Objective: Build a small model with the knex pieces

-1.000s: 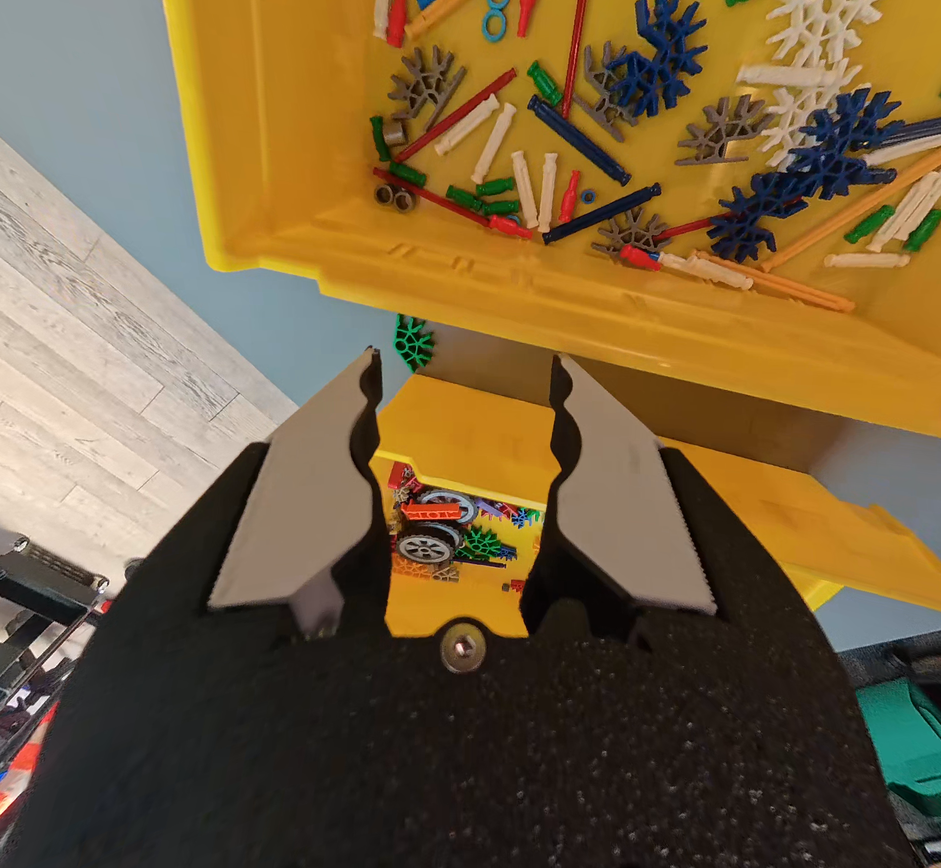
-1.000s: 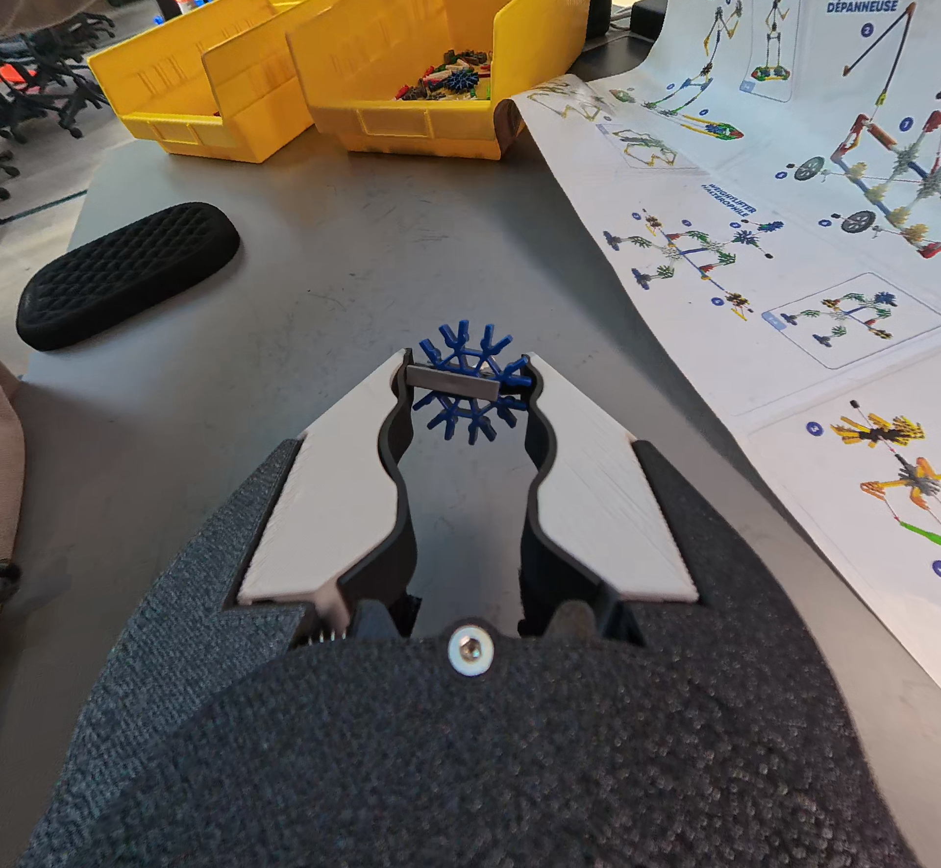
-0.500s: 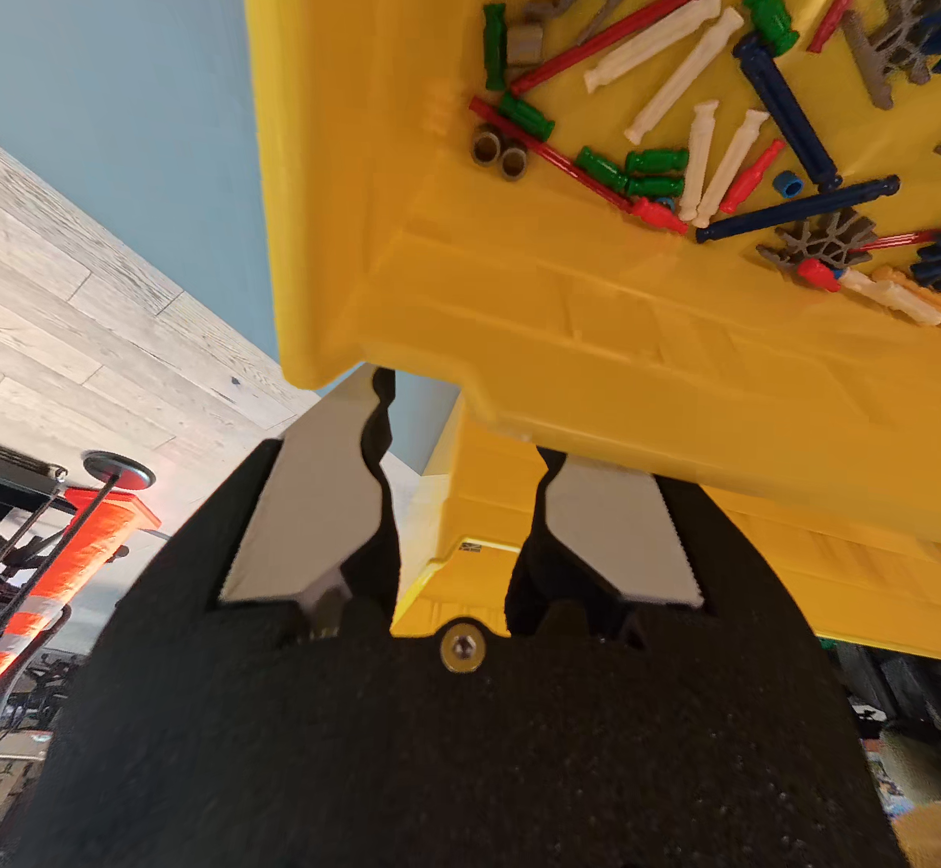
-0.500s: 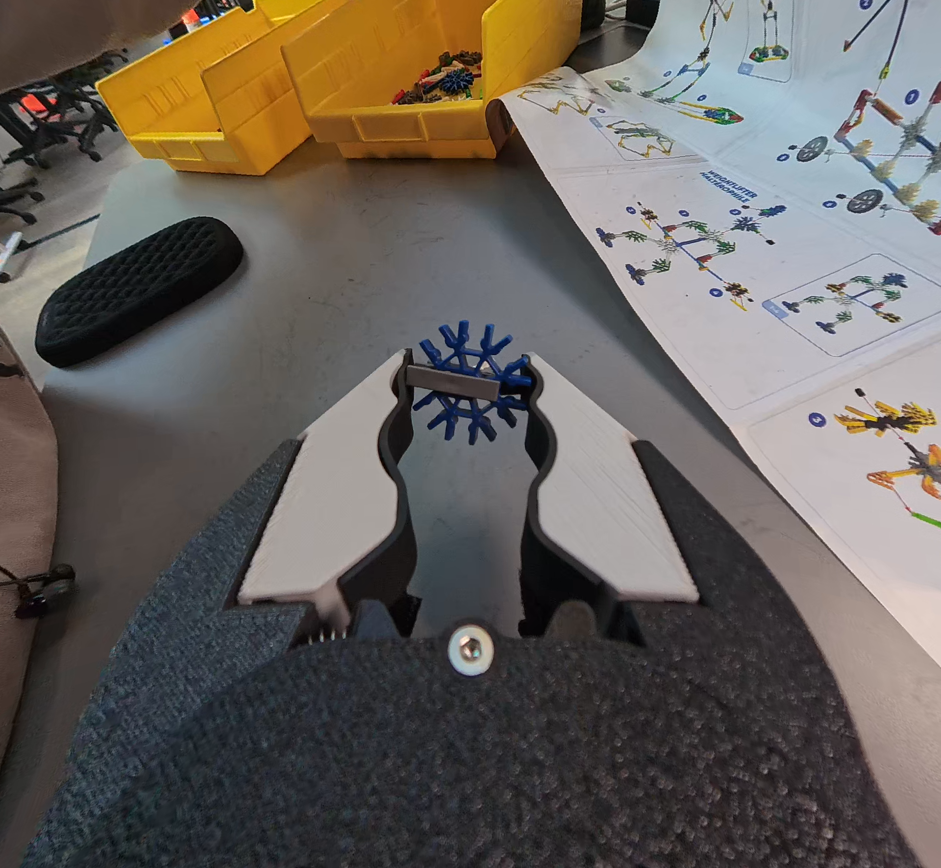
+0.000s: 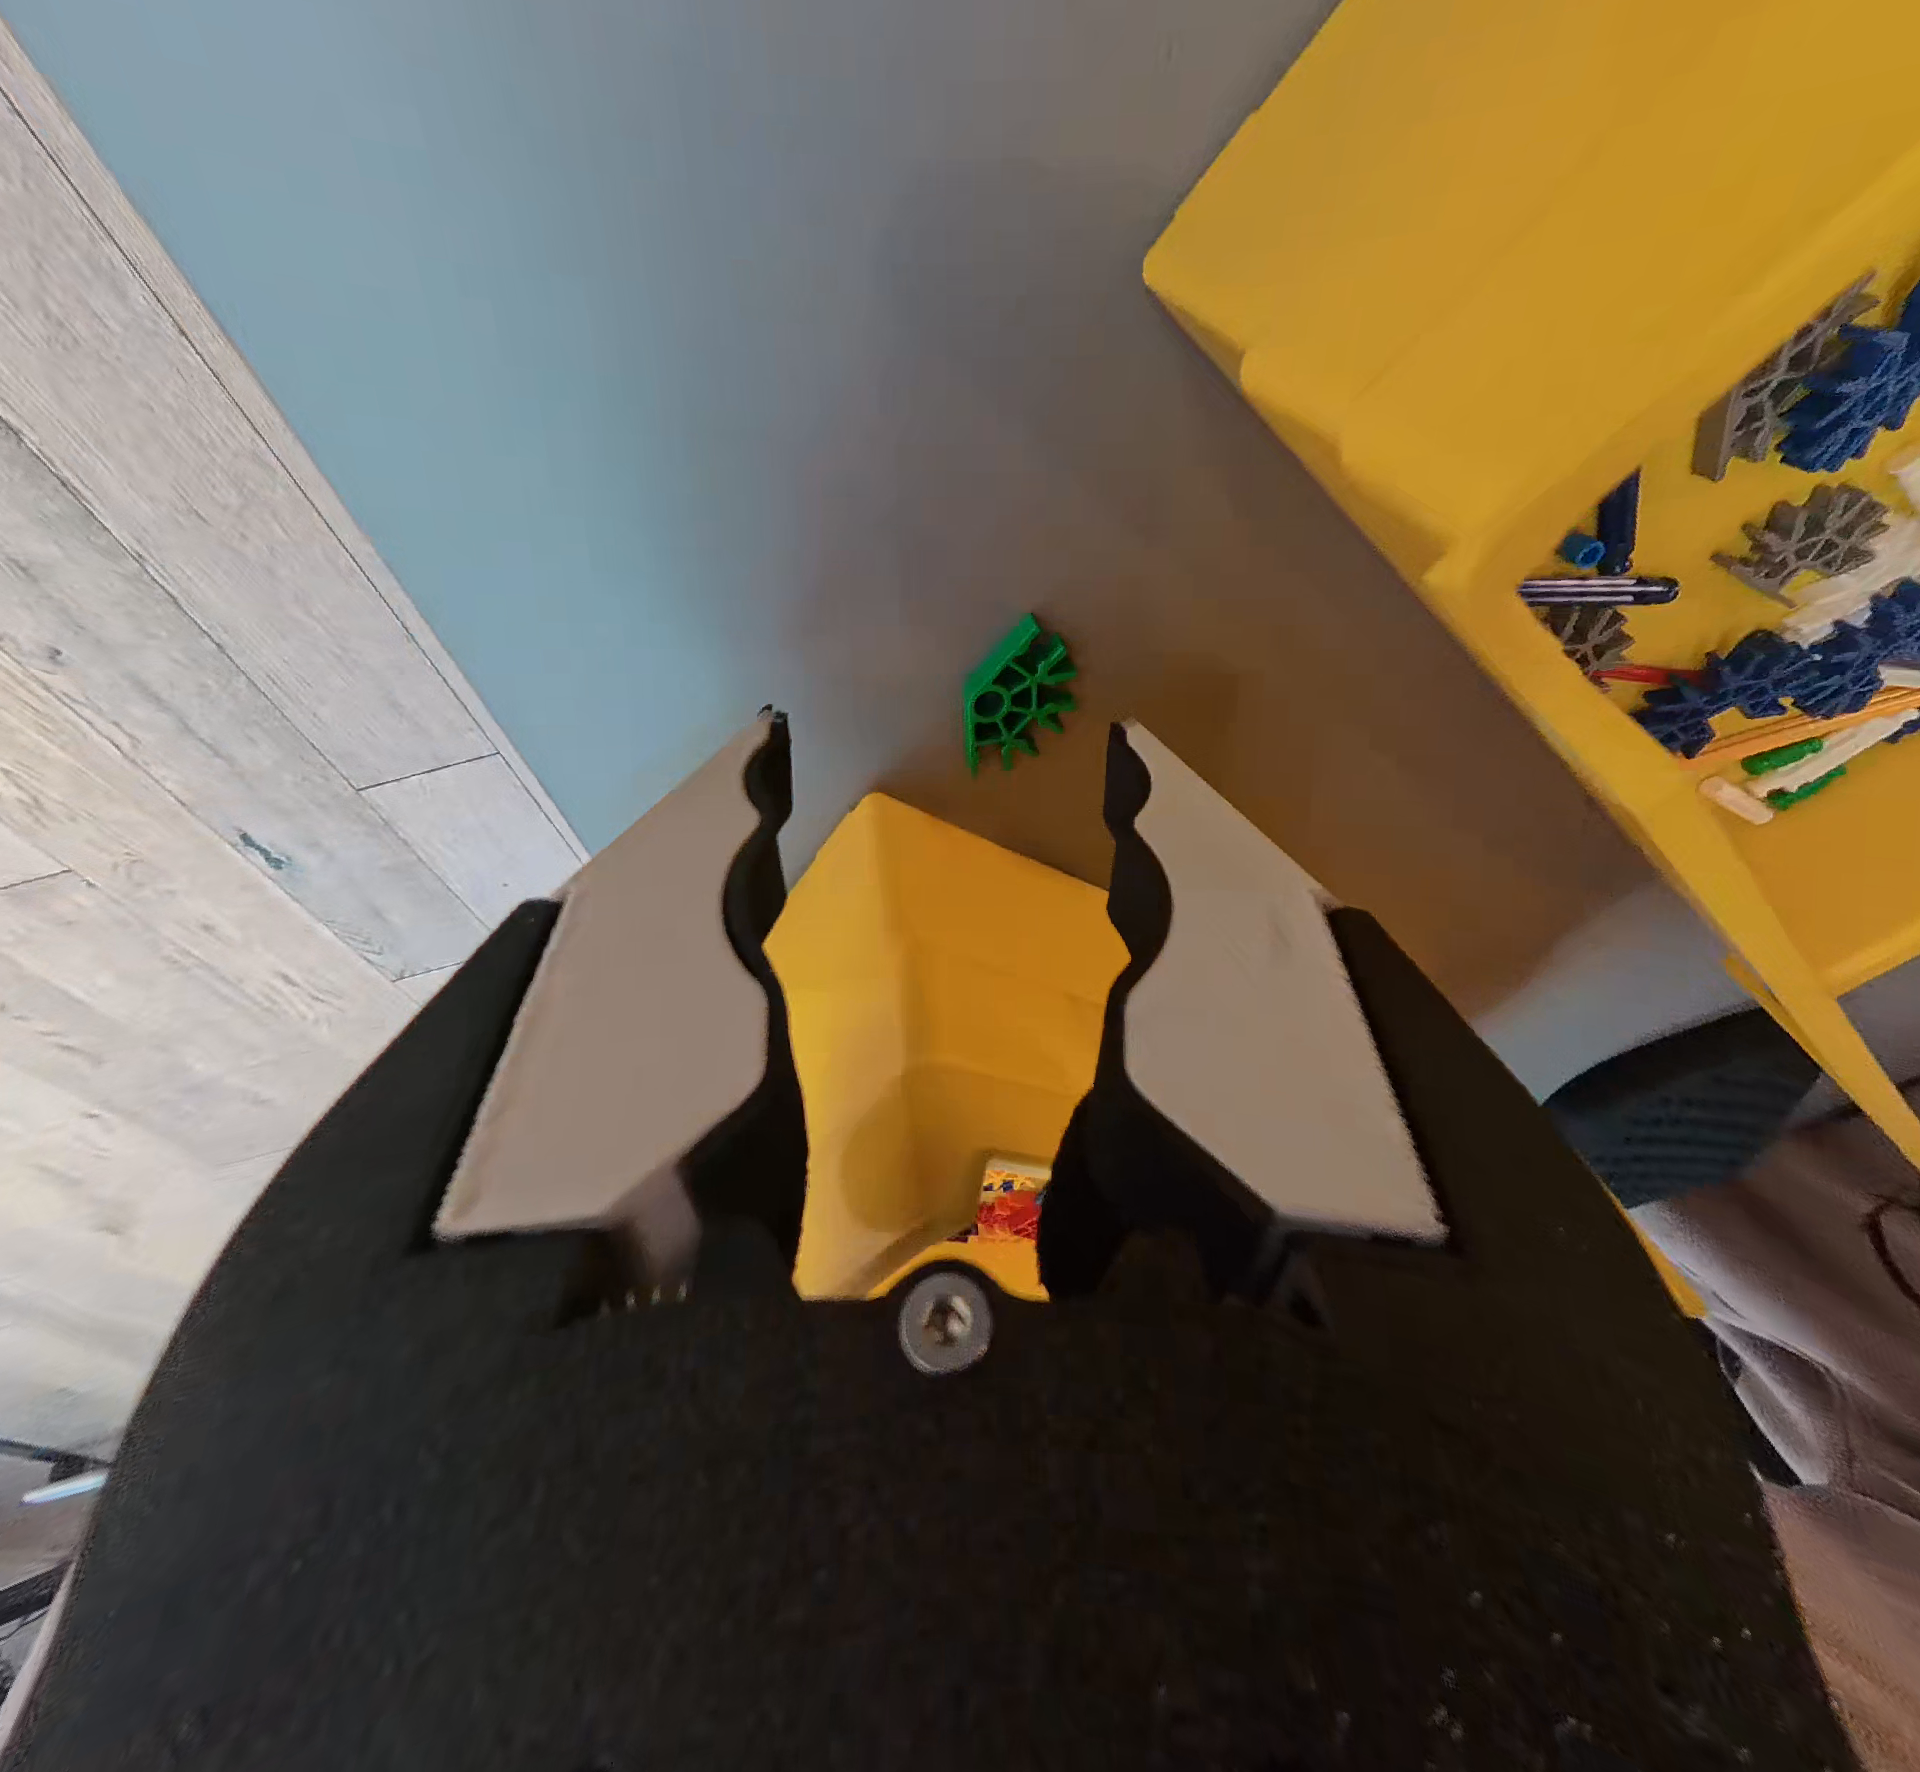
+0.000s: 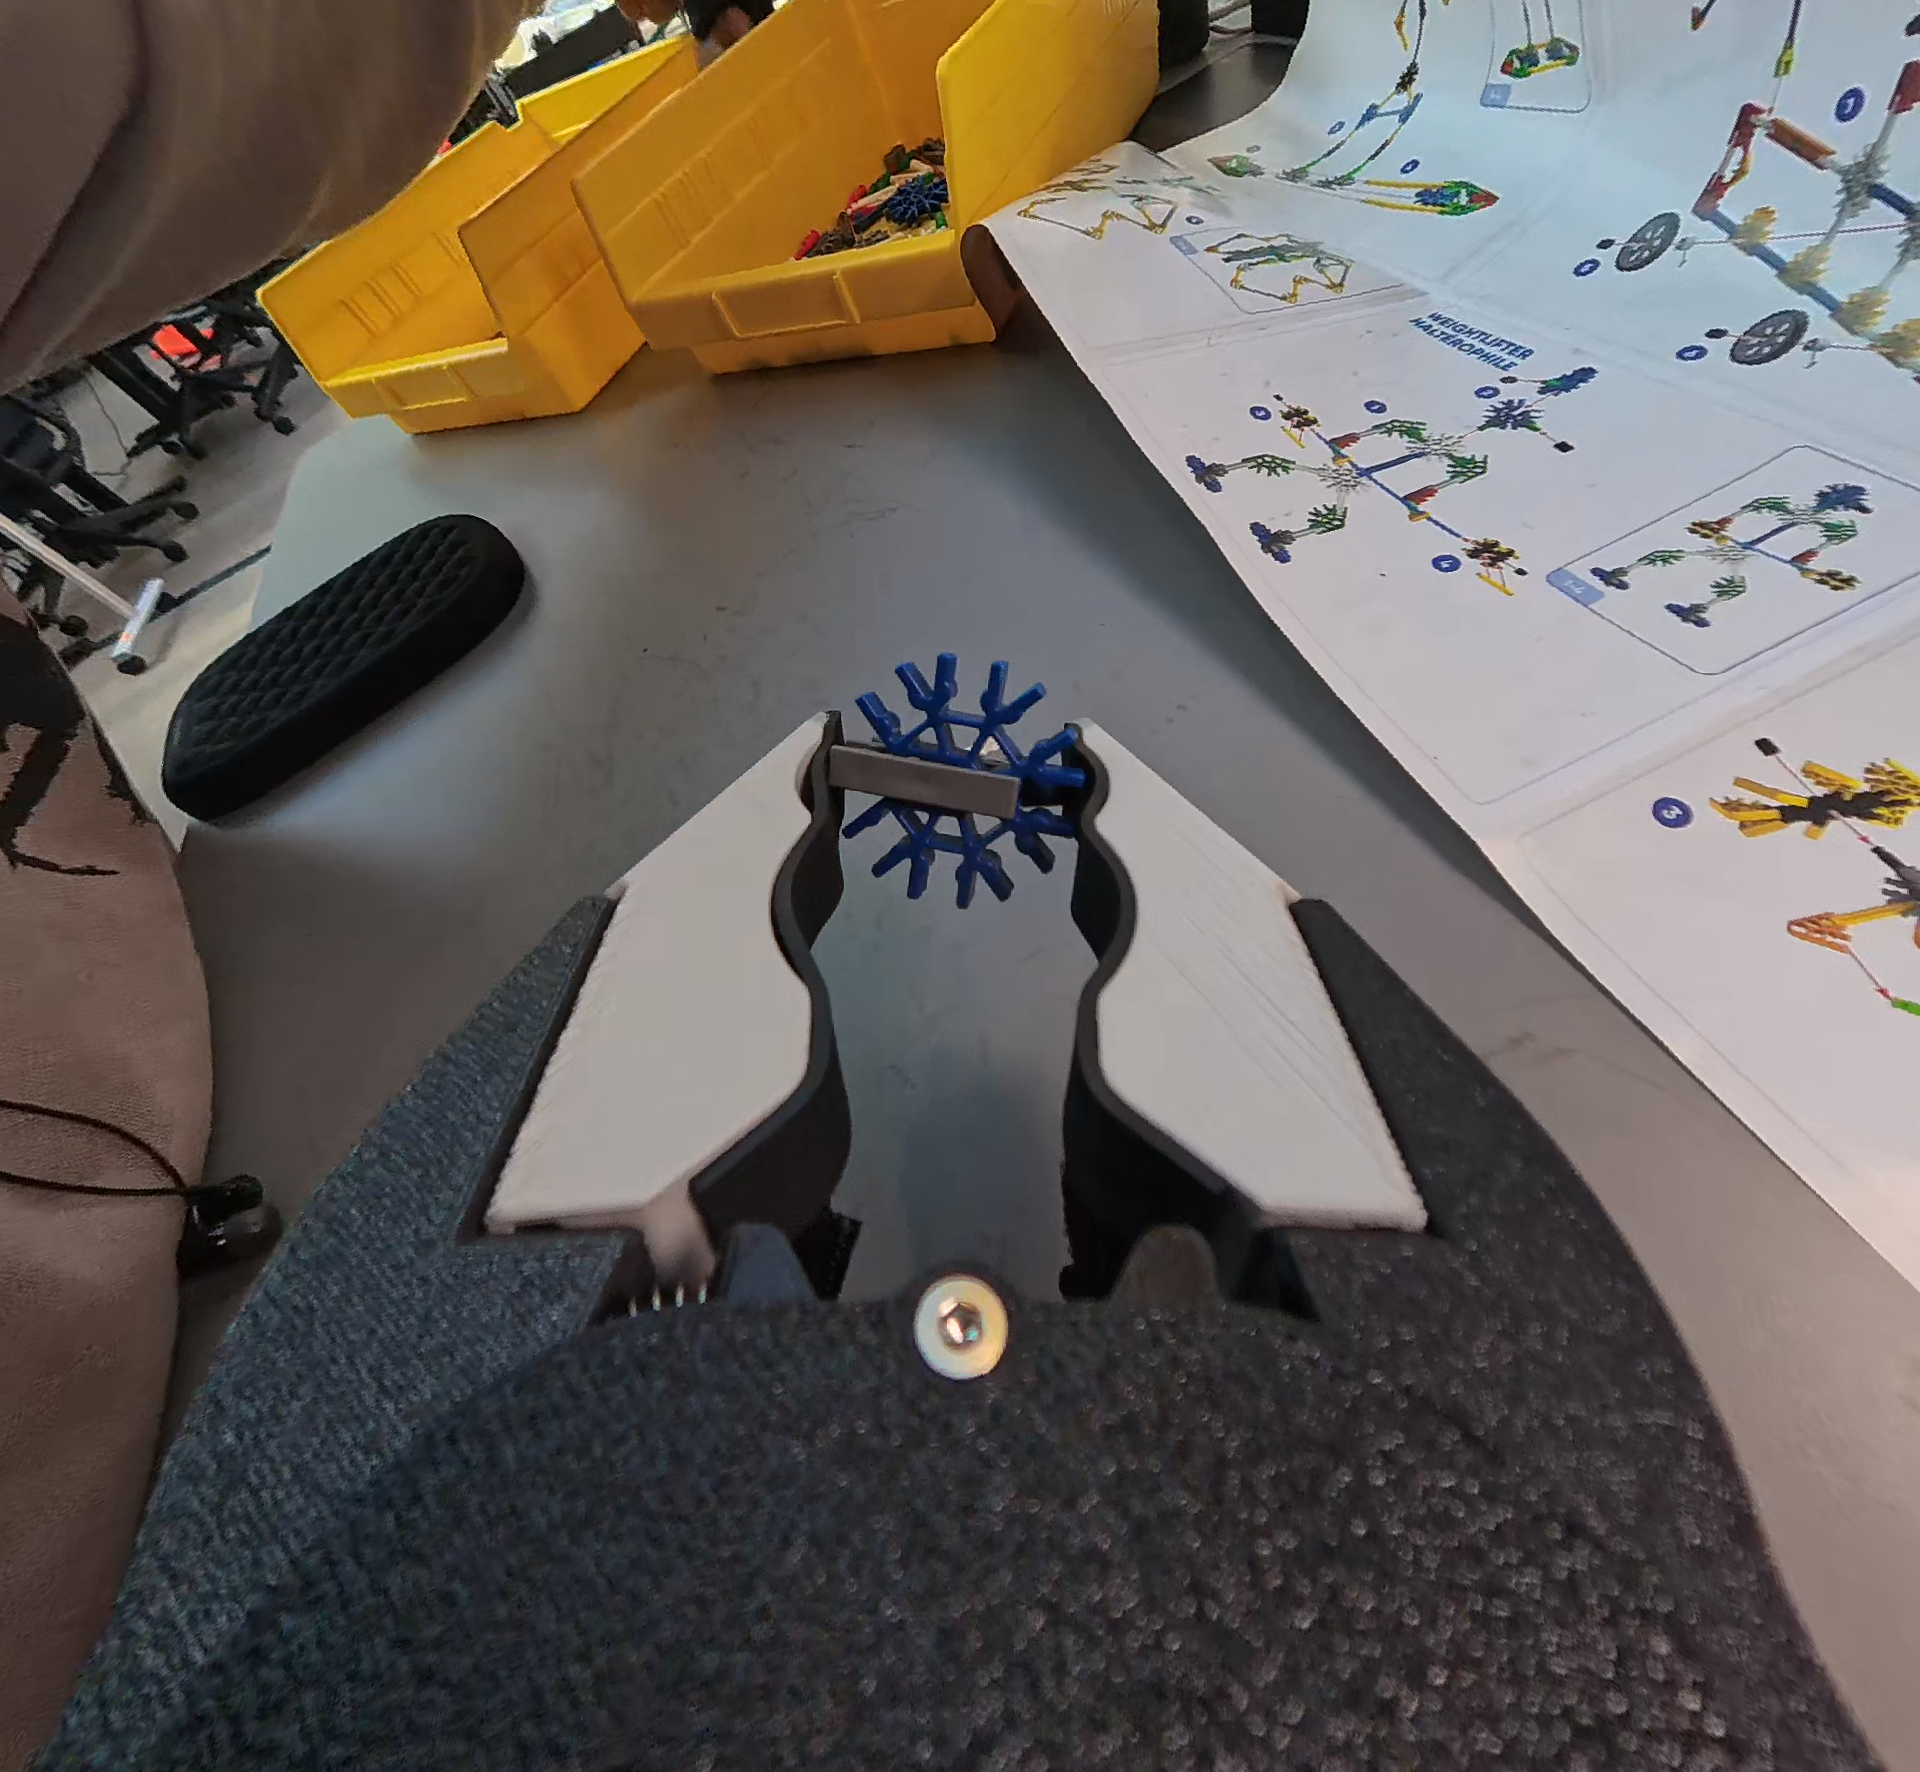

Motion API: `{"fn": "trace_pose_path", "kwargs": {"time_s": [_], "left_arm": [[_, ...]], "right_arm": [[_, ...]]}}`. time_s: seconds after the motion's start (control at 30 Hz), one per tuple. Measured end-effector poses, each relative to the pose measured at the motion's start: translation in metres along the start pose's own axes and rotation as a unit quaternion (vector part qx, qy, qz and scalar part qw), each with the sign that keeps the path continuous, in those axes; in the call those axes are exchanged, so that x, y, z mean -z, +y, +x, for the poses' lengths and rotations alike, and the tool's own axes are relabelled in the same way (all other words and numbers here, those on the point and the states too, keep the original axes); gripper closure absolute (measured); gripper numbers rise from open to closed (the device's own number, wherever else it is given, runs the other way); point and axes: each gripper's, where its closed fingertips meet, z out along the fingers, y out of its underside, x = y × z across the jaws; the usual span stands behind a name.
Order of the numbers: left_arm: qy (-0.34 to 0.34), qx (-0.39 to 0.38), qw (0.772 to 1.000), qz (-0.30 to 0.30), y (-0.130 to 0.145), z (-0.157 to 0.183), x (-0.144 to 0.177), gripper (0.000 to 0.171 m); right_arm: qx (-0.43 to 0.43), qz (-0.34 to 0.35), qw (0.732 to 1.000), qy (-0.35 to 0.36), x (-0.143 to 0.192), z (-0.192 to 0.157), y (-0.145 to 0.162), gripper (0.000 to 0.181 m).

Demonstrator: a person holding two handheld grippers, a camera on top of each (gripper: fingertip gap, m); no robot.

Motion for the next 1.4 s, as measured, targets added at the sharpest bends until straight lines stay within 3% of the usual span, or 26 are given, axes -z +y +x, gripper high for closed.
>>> {"fn": "trace_pose_path", "kwargs": {"time_s": [0.23, 0.33, 0.77, 0.87, 1.1, 1.27, 1.33, 1.4], "left_arm": [[-0.057, -0.058, 0.996, -0.046, 0.004, -0.001, -0.014, 0.119], [-0.052, -0.062, 0.996, -0.042, 0.005, 0.004, -0.016, 0.131], [-0.103, -0.028, 0.994, -0.032, 0.003, -0.002, -0.018, 0.144], [-0.115, -0.035, 0.992, -0.049, 0.006, -0.001, -0.018, 0.142], [-0.123, -0.011, 0.986, -0.113, 0.023, -0.002, -0.018, 0.112], [-0.105, 0.000, 0.987, -0.123, 0.027, 0.000, -0.022, 0.123], [-0.104, 0.000, 0.988, -0.114, 0.022, 0.000, -0.021, 0.147], [-0.102, 0.001, 0.989, -0.110, 0.022, -0.001, -0.021, 0.149]], "right_arm": [[0.003, -0.008, 1.000, 0.012, -0.002, 0.002, 0.002, 0.141], [0.004, -0.010, 1.000, 0.012, -0.003, 0.002, 0.002, 0.141], [0.017, -0.008, 1.000, 0.011, -0.003, -0.001, 0.002, 0.141], [0.014, -0.009, 1.000, 0.009, -0.003, -0.001, 0.002, 0.141], [0.009, -0.007, 1.000, 0.007, -0.002, 0.000, 0.002, 0.141], [0.006, -0.005, 1.000, 0.007, -0.002, 0.001, 0.001, 0.141], [0.004, -0.004, 1.000, 0.006, -0.002, 0.001, 0.001, 0.141], [0.003, -0.003, 1.000, 0.005, -0.001, 0.001, 0.001, 0.141]]}}
